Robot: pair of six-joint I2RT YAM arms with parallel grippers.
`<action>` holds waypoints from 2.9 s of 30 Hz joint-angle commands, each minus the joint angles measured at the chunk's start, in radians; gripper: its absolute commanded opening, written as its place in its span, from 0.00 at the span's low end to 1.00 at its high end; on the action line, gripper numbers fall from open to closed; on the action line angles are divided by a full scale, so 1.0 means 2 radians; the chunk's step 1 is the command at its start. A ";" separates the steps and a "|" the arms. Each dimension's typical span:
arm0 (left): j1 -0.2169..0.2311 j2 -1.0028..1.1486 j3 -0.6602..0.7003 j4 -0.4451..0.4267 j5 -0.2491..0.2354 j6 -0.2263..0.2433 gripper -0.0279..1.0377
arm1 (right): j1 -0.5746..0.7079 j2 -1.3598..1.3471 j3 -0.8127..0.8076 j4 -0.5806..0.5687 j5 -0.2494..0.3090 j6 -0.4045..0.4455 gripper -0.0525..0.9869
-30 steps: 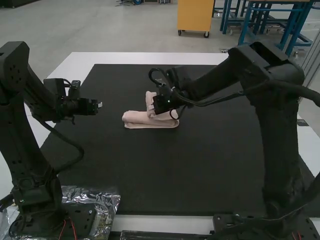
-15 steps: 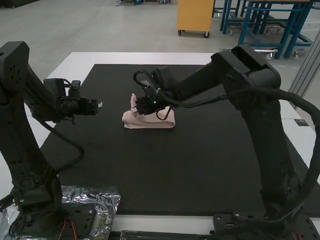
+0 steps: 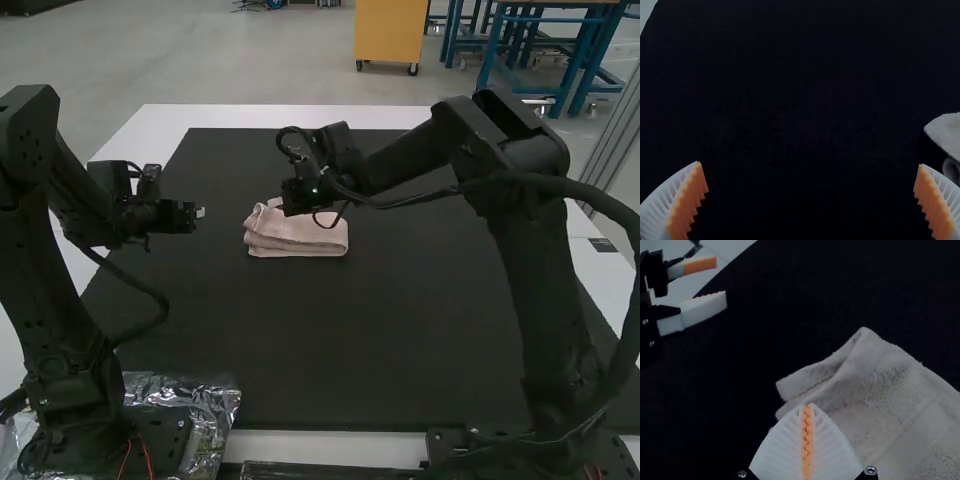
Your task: Fold the towel.
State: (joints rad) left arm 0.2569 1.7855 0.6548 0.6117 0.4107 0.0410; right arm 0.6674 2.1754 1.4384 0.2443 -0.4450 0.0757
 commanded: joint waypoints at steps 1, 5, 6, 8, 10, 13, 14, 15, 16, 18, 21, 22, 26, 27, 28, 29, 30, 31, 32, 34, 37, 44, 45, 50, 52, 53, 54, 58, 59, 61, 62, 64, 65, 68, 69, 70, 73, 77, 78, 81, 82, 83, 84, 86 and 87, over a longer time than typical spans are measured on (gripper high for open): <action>0.000 -0.020 -0.003 0.009 -0.004 0.005 0.94 | -0.012 -0.016 -0.014 0.015 -0.021 0.001 0.03; -0.002 -0.021 -0.003 0.009 -0.004 0.005 0.94 | -0.018 -0.003 -0.032 0.053 -0.031 0.000 0.03; -0.003 -0.021 -0.004 0.009 -0.004 0.005 0.94 | -0.018 0.001 -0.035 0.066 -0.031 0.000 0.03; -0.005 -0.022 -0.005 0.012 -0.004 0.005 0.94 | -0.018 0.012 -0.037 0.088 -0.031 0.000 0.03; -0.007 -0.023 -0.007 0.013 -0.004 0.005 0.94 | -0.019 0.021 -0.037 0.106 -0.031 0.002 0.03; -0.011 -0.025 -0.008 0.016 -0.004 0.004 0.94 | -0.022 0.037 -0.037 0.126 -0.031 0.004 0.03; -0.013 -0.027 -0.008 0.017 -0.004 0.004 0.94 | -0.023 0.042 -0.037 0.130 -0.031 0.004 0.03; -0.013 -0.028 -0.008 0.019 -0.004 0.003 0.94 | -0.025 0.047 -0.037 0.136 -0.031 0.004 0.03; -0.014 -0.030 -0.008 0.019 -0.004 0.003 0.94 | -0.025 0.052 -0.037 0.141 -0.032 0.004 0.03; -0.017 -0.033 -0.006 0.022 -0.006 0.001 0.94 | -0.028 0.061 -0.039 0.154 -0.037 0.004 0.03; -0.021 -0.041 -0.005 0.032 -0.014 -0.001 0.94 | -0.033 0.077 -0.041 0.169 -0.038 0.004 0.03; -0.023 -0.044 -0.004 0.032 -0.016 -0.001 0.94 | -0.035 0.081 -0.043 0.172 -0.038 0.004 0.03; -0.035 -0.066 0.000 0.037 -0.029 -0.001 0.94 | -0.035 0.098 -0.055 0.192 -0.039 0.004 0.03; -0.039 -0.073 0.002 0.037 -0.031 -0.001 0.94 | -0.035 0.101 -0.057 0.195 -0.039 0.004 0.03; -0.043 -0.081 0.004 0.036 -0.032 -0.003 0.94 | -0.035 0.103 -0.061 0.197 -0.039 0.004 0.03; -0.046 -0.090 0.005 0.037 -0.033 -0.009 0.94 | -0.035 0.105 -0.063 0.201 -0.039 0.004 0.03; -0.049 -0.100 0.008 0.039 -0.037 -0.017 0.94 | -0.034 0.106 -0.066 0.204 -0.038 0.005 0.03; -0.052 -0.110 0.010 0.040 -0.038 -0.023 0.94 | -0.033 0.107 -0.070 0.206 -0.038 0.004 0.03; -0.056 -0.122 0.012 0.041 -0.042 -0.029 0.94 | -0.033 0.108 -0.073 0.210 -0.038 0.004 0.03; -0.068 -0.146 0.019 0.038 -0.047 -0.039 0.94 | -0.034 0.110 -0.078 0.215 -0.038 0.004 0.03; -0.090 -0.186 0.032 0.026 -0.057 -0.044 0.94 | -0.036 0.104 -0.086 0.231 -0.039 0.014 0.03; -0.138 -0.290 0.052 0.002 -0.083 -0.069 0.94 | -0.042 -0.015 -0.091 0.228 -0.039 0.034 0.03; -0.144 -0.305 0.051 0.002 -0.088 -0.069 0.94 | -0.044 -0.038 -0.092 0.225 -0.039 0.036 0.03; -0.169 -0.385 0.043 -0.001 -0.103 -0.068 0.94 | -0.055 -0.160 -0.112 0.208 -0.018 0.043 0.08; -0.177 -0.416 0.038 -0.004 -0.109 -0.068 0.94 | -0.060 -0.215 -0.122 0.193 0.004 0.043 0.23; -0.179 -0.433 0.035 -0.012 -0.113 -0.067 0.94 | -0.062 -0.243 -0.130 0.185 0.020 0.043 0.32; -0.181 -0.451 0.031 -0.014 -0.113 -0.068 0.94 | -0.065 -0.273 -0.140 0.182 0.035 0.041 0.39; -0.171 -0.525 0.008 -0.032 -0.112 -0.070 0.94 | -0.086 -0.411 -0.196 0.183 0.088 0.037 0.71; -0.172 -0.548 0.000 -0.034 -0.113 -0.074 0.94 | -0.098 -0.445 -0.211 0.183 0.090 0.037 0.80; -0.173 -0.594 -0.014 -0.038 -0.119 -0.076 0.94 | -0.130 -0.516 -0.244 0.184 0.104 0.039 0.91; -0.173 -0.616 -0.020 -0.044 -0.126 -0.075 0.94 | -0.149 -0.550 -0.261 0.183 0.114 0.038 0.92; -0.171 -0.657 -0.028 -0.061 -0.139 -0.074 0.94 | -0.179 -0.622 -0.289 0.179 0.114 0.038 0.92; -0.171 -0.677 -0.031 -0.074 -0.139 -0.073 0.94 | -0.190 -0.658 -0.300 0.172 0.116 0.037 0.92; -0.171 -0.745 -0.047 -0.096 -0.141 -0.061 0.94 | -0.225 -0.769 -0.331 0.132 0.116 0.037 0.91; -0.171 -0.768 -0.054 -0.101 -0.142 -0.061 0.94 | -0.235 -0.802 -0.340 0.118 0.117 0.037 0.91; -0.170 -0.790 -0.060 -0.104 -0.142 -0.060 0.94 | -0.243 -0.834 -0.349 0.103 0.119 0.037 0.91; -0.170 -0.848 -0.077 -0.124 -0.142 -0.061 0.94 | -0.265 -0.934 -0.370 0.062 0.119 0.038 0.91; -0.170 -0.893 -0.085 -0.133 -0.142 -0.064 0.94 | -0.290 -1.054 -0.381 0.011 0.123 0.042 0.91; -0.171 -0.892 -0.077 -0.142 -0.142 -0.069 0.94 | -0.296 -1.079 -0.381 -0.002 0.125 0.043 0.91; -0.173 -0.894 -0.052 -0.163 -0.142 -0.063 0.94 | -0.310 -1.082 -0.350 -0.087 0.125 0.039 0.92; -0.171 -0.894 -0.050 -0.164 -0.143 -0.061 0.94 | -0.311 -1.086 -0.340 -0.119 0.132 0.035 0.92; -0.169 -0.894 -0.054 -0.164 -0.143 -0.052 0.94 | -0.311 -1.088 -0.339 -0.119 0.145 0.014 0.92; -0.169 -0.894 -0.060 -0.165 -0.142 -0.037 0.94 | -0.314 -1.087 -0.347 -0.104 0.154 -0.014 0.92; -0.168 -0.894 -0.087 -0.160 -0.141 -0.007 0.94 | -0.315 -1.086 -0.392 -0.044 0.166 -0.052 0.92; -0.169 -0.893 -0.105 -0.142 -0.142 0.003 0.94 | -0.315 -1.087 -0.421 -0.013 0.198 -0.056 0.92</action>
State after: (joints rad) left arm -0.0906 0.0013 0.5007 0.3077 0.1341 -0.0360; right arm 0.0509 0.0097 0.6853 0.1547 -0.1547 0.0624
